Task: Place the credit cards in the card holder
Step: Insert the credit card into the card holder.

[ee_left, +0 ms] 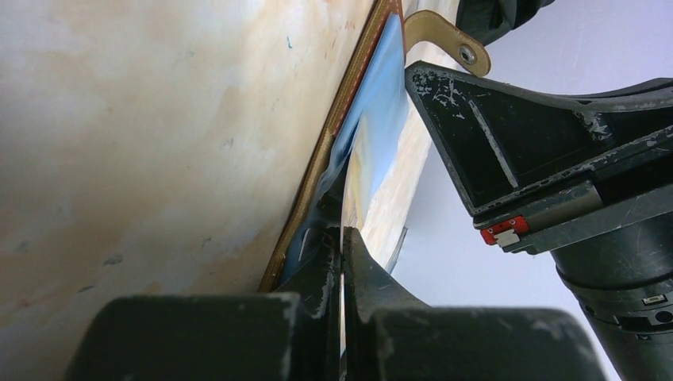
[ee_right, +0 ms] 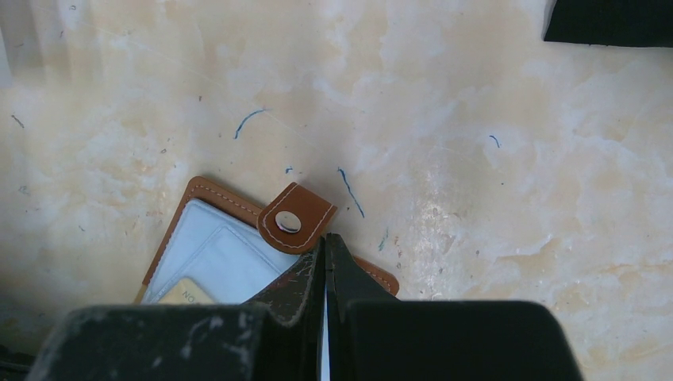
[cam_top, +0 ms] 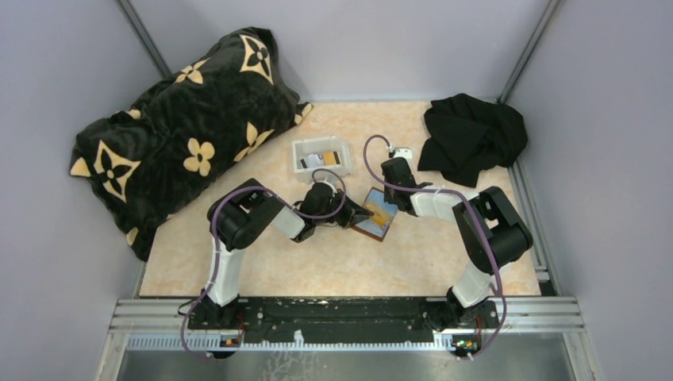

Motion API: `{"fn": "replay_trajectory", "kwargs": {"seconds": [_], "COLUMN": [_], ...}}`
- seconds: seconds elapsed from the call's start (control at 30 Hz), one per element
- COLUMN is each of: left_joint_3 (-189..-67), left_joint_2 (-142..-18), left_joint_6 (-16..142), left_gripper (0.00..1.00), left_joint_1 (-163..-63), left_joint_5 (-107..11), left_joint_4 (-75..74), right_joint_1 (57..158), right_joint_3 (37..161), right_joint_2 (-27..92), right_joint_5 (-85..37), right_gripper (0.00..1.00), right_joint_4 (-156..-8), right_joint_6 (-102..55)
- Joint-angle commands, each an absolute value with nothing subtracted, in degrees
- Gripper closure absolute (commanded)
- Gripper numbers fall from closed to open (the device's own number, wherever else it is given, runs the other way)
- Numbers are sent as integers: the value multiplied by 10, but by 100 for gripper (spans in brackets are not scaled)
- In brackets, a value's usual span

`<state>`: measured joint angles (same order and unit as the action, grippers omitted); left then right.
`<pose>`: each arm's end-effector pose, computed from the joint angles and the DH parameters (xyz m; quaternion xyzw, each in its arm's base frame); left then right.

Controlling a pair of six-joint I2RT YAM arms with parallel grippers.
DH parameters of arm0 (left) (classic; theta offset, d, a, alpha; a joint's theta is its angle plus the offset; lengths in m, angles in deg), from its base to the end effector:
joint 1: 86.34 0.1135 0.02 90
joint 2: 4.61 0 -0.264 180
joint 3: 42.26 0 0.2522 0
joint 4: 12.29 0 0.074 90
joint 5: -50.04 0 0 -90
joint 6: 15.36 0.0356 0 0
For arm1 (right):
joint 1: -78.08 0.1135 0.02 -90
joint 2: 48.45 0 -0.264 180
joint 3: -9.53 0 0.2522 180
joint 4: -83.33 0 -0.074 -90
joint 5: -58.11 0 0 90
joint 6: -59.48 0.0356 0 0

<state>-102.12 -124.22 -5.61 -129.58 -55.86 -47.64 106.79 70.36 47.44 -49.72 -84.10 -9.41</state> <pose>0.2673 -0.2647 0.0805 -0.1932 0.8132 -0.5276 0.1516 0.2914 0.1472 0.1515 -0.0052 0.9228 0.0193 0.3847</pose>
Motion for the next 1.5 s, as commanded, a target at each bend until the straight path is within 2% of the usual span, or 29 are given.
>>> {"fn": "replay_trajectory", "kwargs": {"seconds": [0.0, 0.4, 0.5, 0.6, 0.73, 1.1, 1.47], "left_joint_3": [-1008, -1038, -1047, -1048, -1050, -1075, -1087], "left_joint_2": [-1269, -1266, -1248, -1229, -1209, -1182, -1164], "left_joint_6": [-54, -43, -23, -9, 5, 52, 73], "left_gripper": [100, 99, 82, 71, 62, 54, 53], "left_joint_1": [-1295, -1311, -1317, -1320, -1320, -1320, -1327], "left_joint_5": [-511, -485, -469, -458, -448, -455, -478], "left_joint_4": [-461, -406, -347, -307, -263, -140, -84], "right_joint_1": [1070, 1070, 1070, 1070, 1070, 1070, 1070], "right_joint_3": [693, 695, 696, 698, 701, 704, 705], "right_joint_2": [519, 520, 523, 527, 529, 528, 522], "right_joint_5": [-448, -446, -443, -441, -439, -437, -436], "right_gripper": [100, 100, 100, 100, 100, 100, 100], "right_joint_4": [-779, -776, -778, -779, -780, -779, -778], "right_joint_6": [-83, -83, -82, -81, -81, -79, -79]}}
